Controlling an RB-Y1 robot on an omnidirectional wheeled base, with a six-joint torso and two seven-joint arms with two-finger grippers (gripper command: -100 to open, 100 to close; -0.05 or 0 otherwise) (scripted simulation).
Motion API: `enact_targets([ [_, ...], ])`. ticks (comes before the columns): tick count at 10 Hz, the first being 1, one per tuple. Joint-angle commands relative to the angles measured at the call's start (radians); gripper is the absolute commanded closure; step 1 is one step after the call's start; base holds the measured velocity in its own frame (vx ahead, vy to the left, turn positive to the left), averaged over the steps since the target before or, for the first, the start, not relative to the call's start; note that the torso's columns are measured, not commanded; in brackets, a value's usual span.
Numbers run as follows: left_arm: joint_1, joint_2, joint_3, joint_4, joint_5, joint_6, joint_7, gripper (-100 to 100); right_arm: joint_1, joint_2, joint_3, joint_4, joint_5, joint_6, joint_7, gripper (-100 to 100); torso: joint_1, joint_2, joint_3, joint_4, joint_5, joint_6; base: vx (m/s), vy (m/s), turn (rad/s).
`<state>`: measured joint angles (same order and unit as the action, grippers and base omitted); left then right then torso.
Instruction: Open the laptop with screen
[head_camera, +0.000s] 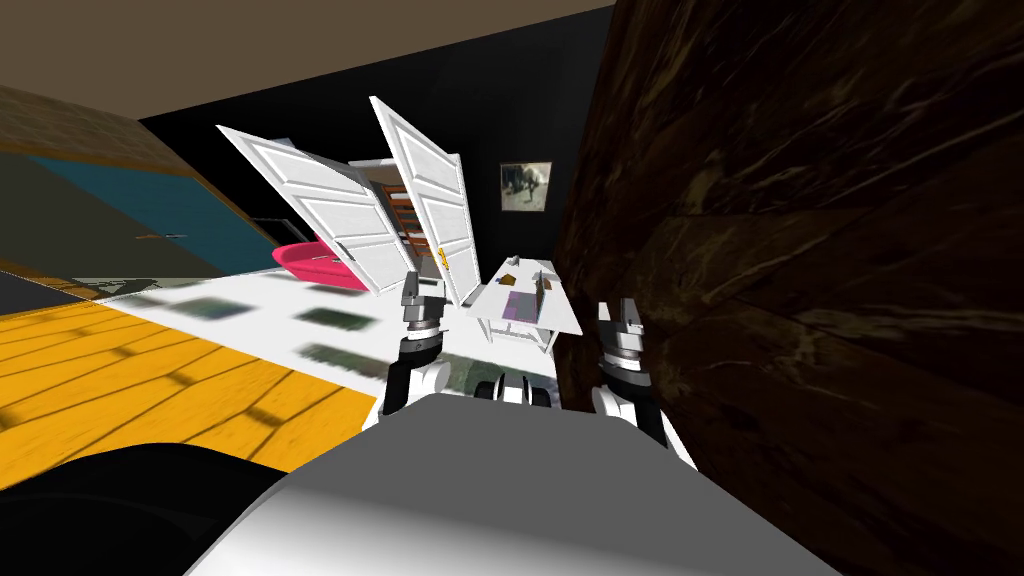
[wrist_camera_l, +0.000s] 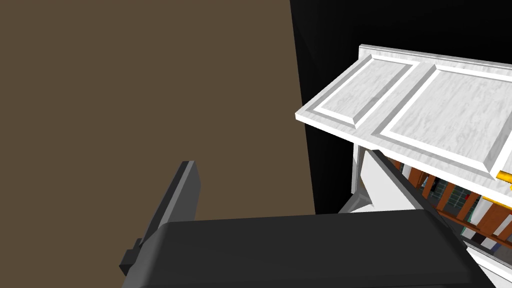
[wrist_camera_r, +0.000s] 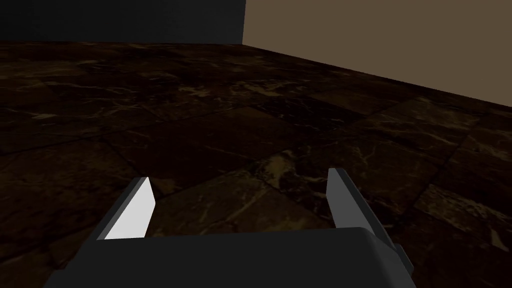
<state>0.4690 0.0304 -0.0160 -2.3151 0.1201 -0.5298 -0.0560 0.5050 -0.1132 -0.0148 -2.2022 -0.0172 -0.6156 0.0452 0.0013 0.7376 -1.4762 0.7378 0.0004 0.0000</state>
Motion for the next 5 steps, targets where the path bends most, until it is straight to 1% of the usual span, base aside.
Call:
enact_targets([
  [1,0.000,0.000,0.000,0.000,0.000,0.000,0.000,0,-0.003,-0.047,-0.014,0.010,0.053,0.018,0.041,-100,-0.001,0.000,0.000,0.000,0.000,0.000,0.048,0.064,-0.057],
  [5,0.000,0.000,0.000,0.000,0.000,0.000,0.000,0,-0.006,-0.100,-0.044,0.031,0.156,0.046,0.120,-100,-0.001,0.000,0.000,0.000,0.000,0.000,0.052,0.089,-0.047],
])
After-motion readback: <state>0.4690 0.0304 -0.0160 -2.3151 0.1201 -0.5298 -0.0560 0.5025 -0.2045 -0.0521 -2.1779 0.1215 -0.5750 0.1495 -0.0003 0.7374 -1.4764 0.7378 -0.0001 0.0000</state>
